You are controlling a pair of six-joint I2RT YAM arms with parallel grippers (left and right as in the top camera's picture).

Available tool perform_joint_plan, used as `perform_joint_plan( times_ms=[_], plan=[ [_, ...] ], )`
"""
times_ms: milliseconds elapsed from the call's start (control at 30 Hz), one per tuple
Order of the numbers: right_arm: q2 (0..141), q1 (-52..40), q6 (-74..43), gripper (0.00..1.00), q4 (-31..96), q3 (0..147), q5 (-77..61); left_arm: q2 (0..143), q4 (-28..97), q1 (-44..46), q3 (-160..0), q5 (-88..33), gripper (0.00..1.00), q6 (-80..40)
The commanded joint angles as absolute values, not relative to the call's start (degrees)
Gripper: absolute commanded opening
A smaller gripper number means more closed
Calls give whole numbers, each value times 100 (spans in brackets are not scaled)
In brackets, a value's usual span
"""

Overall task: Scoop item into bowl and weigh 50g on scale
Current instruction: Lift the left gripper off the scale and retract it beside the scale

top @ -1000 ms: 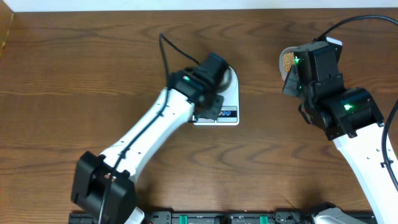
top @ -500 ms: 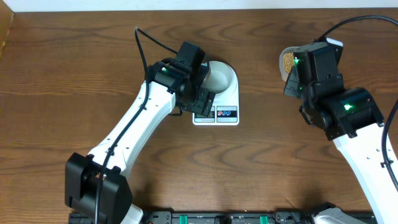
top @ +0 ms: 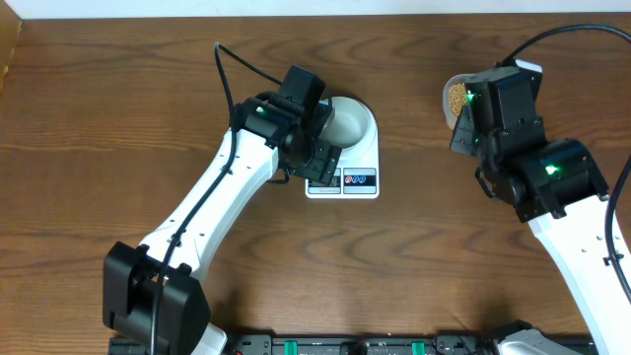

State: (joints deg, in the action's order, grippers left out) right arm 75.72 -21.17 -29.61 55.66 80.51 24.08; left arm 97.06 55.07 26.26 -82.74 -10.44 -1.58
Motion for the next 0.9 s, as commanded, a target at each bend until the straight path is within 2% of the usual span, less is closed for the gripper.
perform_joint_plan(
  times_ms=[0, 200, 600, 867],
  plan=[
    [7577, -2056, -2864, 1, 5581, 8152, 2491, 9601, 5502, 2604, -8237, -1094, 84, -108],
    [7577, -2056, -2864, 1, 5575, 8152, 2491, 9601, 5509, 2604, -8235, -1092, 84, -97],
    [7577, -2056, -2862, 1, 5690, 8152, 2029, 9376, 5603, 2604, -8055, -1594, 84, 1251],
    [7577, -2056, -2869, 1, 5677, 8152, 1844, 8217, 4681, 2244, -7150, -1837, 84, 1396]
  ],
)
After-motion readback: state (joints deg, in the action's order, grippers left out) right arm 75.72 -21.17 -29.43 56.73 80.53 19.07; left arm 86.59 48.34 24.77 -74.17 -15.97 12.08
